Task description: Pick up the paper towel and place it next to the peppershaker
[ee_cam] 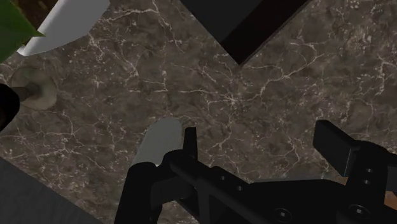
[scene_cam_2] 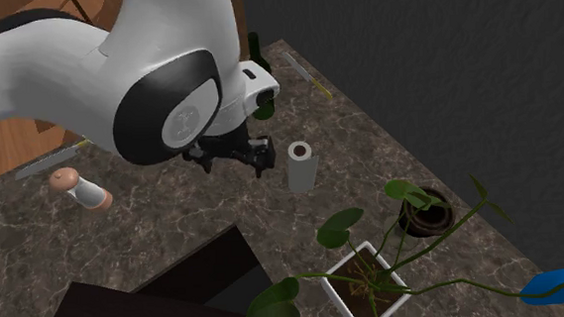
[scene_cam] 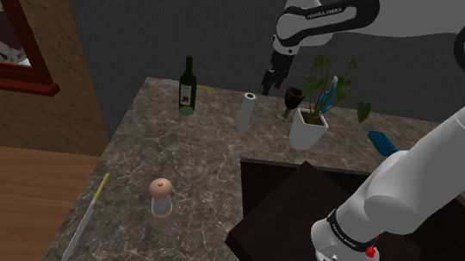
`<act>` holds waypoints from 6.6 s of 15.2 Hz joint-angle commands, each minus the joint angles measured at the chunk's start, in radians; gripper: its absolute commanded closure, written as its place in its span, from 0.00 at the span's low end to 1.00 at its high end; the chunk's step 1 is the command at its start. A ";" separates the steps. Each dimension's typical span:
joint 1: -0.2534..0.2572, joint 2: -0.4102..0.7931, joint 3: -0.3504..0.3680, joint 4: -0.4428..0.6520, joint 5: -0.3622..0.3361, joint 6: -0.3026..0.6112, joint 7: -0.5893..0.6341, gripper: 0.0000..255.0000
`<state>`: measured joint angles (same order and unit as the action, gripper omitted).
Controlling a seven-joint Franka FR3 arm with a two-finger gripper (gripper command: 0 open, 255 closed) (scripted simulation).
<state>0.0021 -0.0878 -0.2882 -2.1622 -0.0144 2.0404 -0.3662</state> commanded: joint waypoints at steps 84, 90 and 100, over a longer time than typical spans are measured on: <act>-0.137 0.609 0.004 0.926 0.128 -0.289 -0.310 1.00; -0.147 0.621 0.004 1.026 0.130 -0.377 -0.309 1.00; -0.096 0.570 0.010 1.037 0.114 -0.438 -0.251 1.00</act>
<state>-0.1134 0.5088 -0.2793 -1.0805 0.1064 1.5839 -0.6339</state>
